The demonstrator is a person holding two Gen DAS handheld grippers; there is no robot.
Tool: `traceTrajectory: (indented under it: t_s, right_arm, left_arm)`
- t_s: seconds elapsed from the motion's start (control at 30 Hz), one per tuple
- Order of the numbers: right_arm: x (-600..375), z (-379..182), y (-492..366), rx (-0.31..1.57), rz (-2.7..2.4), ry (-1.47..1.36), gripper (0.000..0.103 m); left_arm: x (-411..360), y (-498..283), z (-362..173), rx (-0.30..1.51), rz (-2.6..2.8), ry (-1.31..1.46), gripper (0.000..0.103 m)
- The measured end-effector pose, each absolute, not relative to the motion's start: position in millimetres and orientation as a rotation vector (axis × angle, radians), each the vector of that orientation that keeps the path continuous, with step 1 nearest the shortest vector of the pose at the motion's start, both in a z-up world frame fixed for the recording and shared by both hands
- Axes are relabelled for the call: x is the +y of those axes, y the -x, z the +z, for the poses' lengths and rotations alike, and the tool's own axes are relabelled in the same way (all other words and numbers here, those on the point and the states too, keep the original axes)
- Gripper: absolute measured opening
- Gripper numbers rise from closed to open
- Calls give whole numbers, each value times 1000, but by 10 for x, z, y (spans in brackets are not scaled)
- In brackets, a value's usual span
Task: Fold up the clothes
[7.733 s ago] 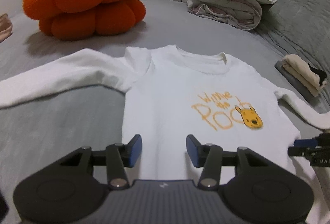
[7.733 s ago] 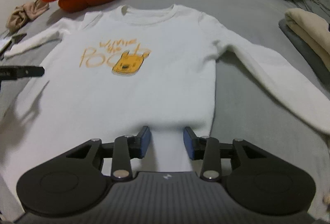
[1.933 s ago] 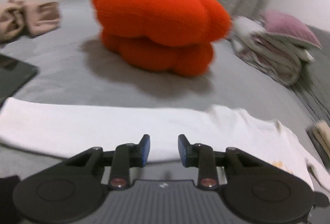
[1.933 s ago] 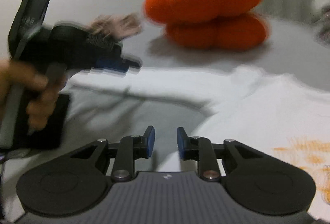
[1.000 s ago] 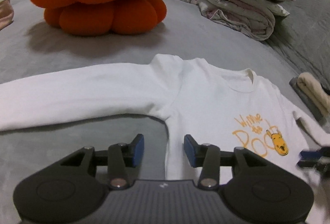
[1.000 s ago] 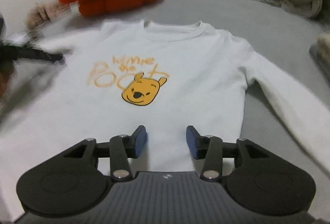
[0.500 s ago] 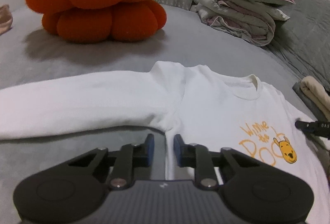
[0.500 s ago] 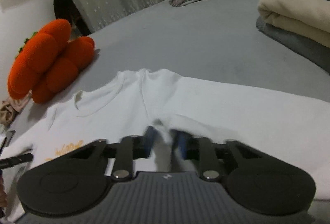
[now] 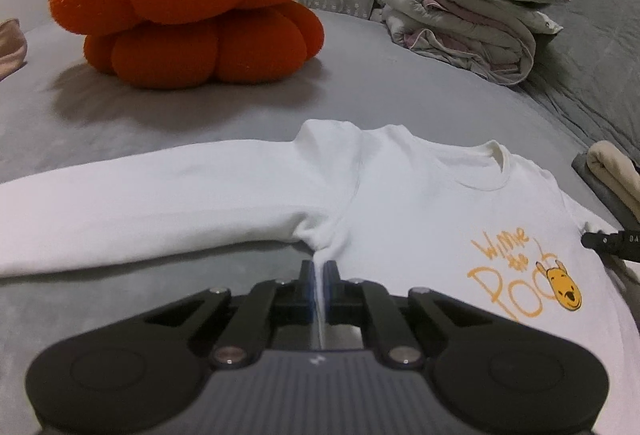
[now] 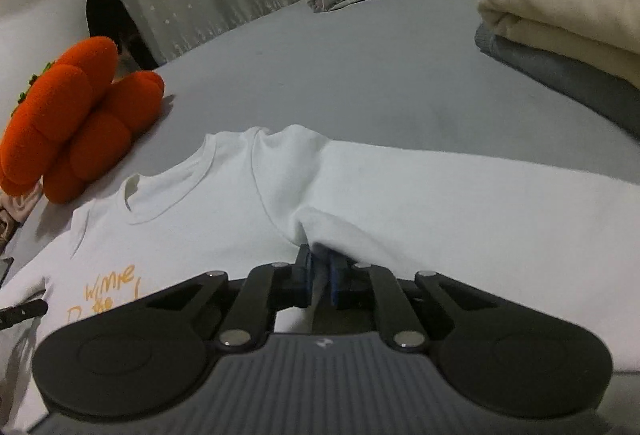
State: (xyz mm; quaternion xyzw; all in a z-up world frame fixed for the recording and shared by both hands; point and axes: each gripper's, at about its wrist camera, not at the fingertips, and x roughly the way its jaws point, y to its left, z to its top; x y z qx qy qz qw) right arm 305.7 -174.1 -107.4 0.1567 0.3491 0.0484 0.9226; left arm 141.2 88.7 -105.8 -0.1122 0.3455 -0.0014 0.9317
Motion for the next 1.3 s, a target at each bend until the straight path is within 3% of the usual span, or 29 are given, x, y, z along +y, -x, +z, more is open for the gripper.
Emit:
traceTrajectory:
  t_s: [0.37,0.43,0.53,0.57,0.63,0.7,0.83,0.9,1.07,1.3]
  right_arm:
    - [-1758,-1077,-3053,751,85,-264,10]
    - [-1747,-1027,-3054,768,80,-235,20]
    - [-1792,-986,-3043,782,65,-215,26]
    - [-1822,-988,-3042,787,67,-220,26]
    - [-1896,-988,-3035,801,32,-215,9]
    - [-1969,-967,-3021,818,14,-225,9]
    - [-1931,-823,-2966,855,116,-211,34]
    - [-1851,-697,-2929,804,174,-165,35]
    - [-1732,-556,-2947,691,253,-109,43]
    - [-1640,-756,-3258,694,193,57,44]
  left_arm:
    - [946,-1437,-1053,729,-9,262,14]
    - [979,-1435,-1024,726,2,256,18]
    - [1052,-1434,-974,718,22,249,18]
    - [1077,-1433,-957,715,30,246,18]
    - [1162,-1428,-921,700,43,245,18]
    - [1262,-1428,-873,684,32,266,18]
    - [1323,-1466,-769,645,-18,247,27]
    - [1319,-1495,-755,631,-22,227,35]
    - [1218,-1524,-836,670,-24,207,35]
    - [1066,-1516,-828,673,-45,167,35]
